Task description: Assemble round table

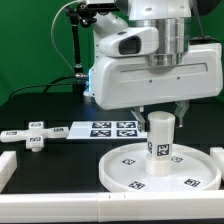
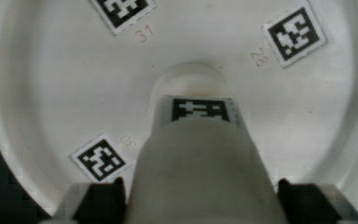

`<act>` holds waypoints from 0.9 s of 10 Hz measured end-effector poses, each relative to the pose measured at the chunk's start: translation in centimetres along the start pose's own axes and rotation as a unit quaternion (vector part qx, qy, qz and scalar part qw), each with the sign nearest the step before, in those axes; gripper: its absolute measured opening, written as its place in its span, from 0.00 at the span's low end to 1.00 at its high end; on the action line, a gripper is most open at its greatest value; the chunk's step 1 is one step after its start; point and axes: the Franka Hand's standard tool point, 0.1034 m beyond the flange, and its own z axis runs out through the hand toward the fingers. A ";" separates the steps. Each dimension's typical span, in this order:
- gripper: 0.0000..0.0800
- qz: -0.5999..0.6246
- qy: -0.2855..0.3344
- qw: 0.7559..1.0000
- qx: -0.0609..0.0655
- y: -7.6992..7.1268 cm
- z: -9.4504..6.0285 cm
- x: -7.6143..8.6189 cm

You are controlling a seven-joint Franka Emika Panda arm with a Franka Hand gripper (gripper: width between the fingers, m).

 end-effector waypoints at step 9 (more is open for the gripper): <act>0.51 0.354 -0.002 0.935 0.012 -0.4 0.2 -0.1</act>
Offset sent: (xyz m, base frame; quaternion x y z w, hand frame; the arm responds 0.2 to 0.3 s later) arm -0.0018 0.0109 -0.0024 -0.0063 0.0050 0.2247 0.9744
